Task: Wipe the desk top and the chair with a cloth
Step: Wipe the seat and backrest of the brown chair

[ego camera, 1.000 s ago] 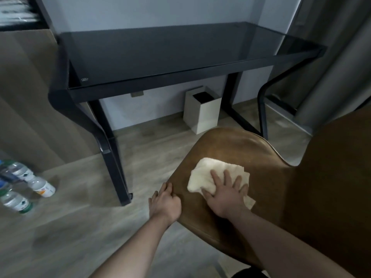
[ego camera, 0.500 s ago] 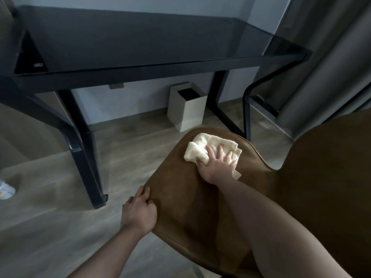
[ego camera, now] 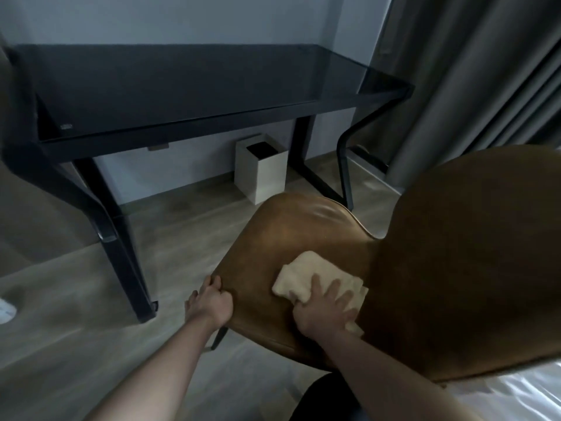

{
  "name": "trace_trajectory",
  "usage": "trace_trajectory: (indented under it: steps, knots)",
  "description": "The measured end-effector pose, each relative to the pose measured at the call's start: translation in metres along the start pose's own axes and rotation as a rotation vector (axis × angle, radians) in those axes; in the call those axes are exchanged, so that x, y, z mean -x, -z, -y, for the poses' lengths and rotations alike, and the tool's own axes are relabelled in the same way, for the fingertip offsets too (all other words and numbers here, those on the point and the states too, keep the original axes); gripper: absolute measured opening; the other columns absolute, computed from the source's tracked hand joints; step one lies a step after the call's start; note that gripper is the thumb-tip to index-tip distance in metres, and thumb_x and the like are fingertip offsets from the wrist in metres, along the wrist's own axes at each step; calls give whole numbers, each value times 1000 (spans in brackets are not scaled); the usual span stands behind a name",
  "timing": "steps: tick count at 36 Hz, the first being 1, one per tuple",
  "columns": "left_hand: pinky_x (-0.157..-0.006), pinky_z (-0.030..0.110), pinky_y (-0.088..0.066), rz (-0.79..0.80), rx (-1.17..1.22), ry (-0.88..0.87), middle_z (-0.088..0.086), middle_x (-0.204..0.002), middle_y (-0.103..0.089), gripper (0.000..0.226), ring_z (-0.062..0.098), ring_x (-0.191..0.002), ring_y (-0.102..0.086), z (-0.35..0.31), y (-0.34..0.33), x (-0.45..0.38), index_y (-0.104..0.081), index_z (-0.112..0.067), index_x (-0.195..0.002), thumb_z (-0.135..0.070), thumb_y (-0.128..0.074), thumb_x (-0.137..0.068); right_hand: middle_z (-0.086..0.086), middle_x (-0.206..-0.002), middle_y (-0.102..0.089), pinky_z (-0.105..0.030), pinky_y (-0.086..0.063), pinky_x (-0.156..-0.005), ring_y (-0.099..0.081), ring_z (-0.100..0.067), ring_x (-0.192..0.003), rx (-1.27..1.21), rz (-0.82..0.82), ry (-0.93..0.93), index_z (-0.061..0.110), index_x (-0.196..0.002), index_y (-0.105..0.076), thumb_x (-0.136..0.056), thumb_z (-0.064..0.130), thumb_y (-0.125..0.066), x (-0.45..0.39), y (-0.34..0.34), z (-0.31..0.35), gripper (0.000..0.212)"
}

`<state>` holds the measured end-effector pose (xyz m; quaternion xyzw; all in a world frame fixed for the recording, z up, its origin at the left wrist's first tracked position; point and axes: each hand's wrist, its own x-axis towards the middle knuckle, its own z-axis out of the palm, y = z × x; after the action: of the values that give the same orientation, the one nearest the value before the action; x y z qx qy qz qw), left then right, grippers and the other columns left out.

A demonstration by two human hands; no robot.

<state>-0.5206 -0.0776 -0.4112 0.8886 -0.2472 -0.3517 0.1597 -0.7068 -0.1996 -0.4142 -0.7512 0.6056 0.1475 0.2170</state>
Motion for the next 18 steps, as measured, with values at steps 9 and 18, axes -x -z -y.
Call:
trace_trajectory:
  steps: [9,18]
  knots:
    - [-124,42,-19,-3,30,-26,-5,-171,-7,65,34,-153,-19,2,-6,-16,-18,-24,-162,-26,-29,-99,-12,-169,26,-74,11,-115,23,-53,-150,-40,-38,-8,43,-161,14,-94,76,-32,-51,10,17,88]
    - [-124,43,-23,-86,128,-34,-10,-170,-9,60,28,-154,-17,13,-21,-41,-21,-28,-162,-27,-30,-102,-6,-170,25,-78,6,-115,26,-54,-149,-99,-204,-76,51,-160,8,-85,88,-31,-163,57,61,92]
